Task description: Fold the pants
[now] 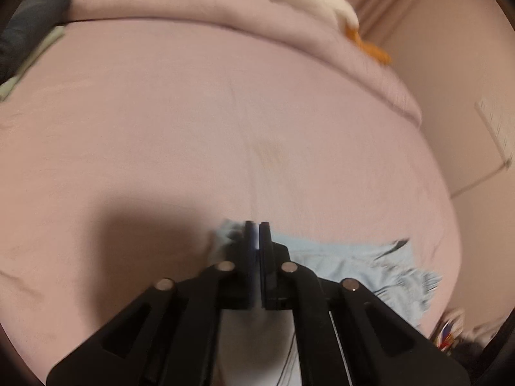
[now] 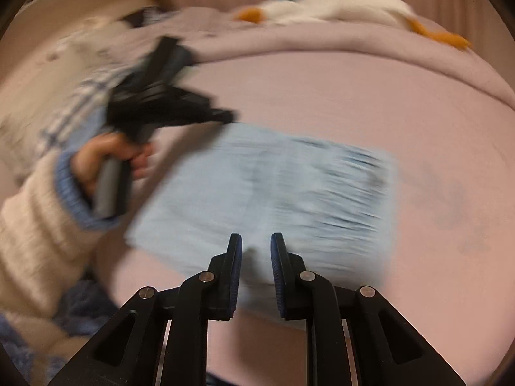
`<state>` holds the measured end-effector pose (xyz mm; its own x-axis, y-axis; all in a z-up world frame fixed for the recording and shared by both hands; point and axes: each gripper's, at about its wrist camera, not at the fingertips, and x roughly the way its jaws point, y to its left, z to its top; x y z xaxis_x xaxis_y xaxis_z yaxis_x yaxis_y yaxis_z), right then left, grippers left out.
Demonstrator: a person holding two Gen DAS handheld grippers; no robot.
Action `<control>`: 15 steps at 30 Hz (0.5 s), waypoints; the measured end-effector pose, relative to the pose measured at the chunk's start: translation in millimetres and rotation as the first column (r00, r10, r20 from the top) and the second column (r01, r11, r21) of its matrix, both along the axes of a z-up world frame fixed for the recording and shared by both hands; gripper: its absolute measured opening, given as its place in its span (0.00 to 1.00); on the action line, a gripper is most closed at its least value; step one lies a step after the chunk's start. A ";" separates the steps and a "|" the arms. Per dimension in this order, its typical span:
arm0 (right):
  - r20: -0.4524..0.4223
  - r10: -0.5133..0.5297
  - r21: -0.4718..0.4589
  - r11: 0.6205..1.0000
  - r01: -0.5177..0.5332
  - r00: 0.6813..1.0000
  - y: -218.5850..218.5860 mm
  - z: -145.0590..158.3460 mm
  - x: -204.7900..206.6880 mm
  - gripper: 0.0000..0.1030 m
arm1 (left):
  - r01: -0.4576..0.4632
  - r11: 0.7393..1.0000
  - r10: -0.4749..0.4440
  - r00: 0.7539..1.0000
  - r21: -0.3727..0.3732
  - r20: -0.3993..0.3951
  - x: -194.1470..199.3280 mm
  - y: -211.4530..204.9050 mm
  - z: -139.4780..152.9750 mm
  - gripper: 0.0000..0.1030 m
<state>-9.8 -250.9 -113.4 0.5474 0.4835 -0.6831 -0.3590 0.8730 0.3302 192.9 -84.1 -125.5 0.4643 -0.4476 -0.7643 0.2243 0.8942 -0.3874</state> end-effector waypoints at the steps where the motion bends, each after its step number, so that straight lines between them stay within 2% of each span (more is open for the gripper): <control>1: 0.013 0.050 0.010 0.999 -0.051 0.999 14.6 2.2 -1.2 0.18 | -0.015 1.000 0.015 1.000 0.006 0.015 -7.4 8.0 6.4 0.22; 2: 0.019 0.082 0.014 0.997 -0.082 0.996 25.1 1.5 2.7 0.18 | -0.022 1.000 0.022 0.999 0.012 0.027 -16.9 14.5 10.8 0.36; 6: 0.013 0.106 -0.016 0.994 -0.106 0.994 54.8 -0.4 23.2 0.18 | 0.024 1.000 -0.025 0.999 0.006 0.047 -68.3 27.6 18.4 0.35; 7: 0.008 0.097 -0.013 0.995 -0.097 0.995 56.8 1.1 29.6 0.18 | 0.038 0.999 -0.038 0.998 0.007 0.049 -80.0 27.9 17.5 0.32; 9: -0.001 0.067 -0.005 0.998 -0.067 0.998 58.7 3.9 43.8 0.18 | 0.066 0.998 -0.067 0.997 0.013 0.047 -104.9 28.4 11.7 0.16; 13: -0.015 0.069 0.023 0.997 -0.069 0.997 72.3 10.0 76.7 0.18 | 0.105 0.994 -0.105 0.994 0.010 -0.009 -138.7 18.1 -12.9 0.06; 15: -0.053 0.074 0.047 0.996 -0.072 0.996 69.4 1.7 93.5 0.18 | 0.111 0.993 -0.110 0.994 0.032 -0.016 -150.8 13.7 -21.9 0.04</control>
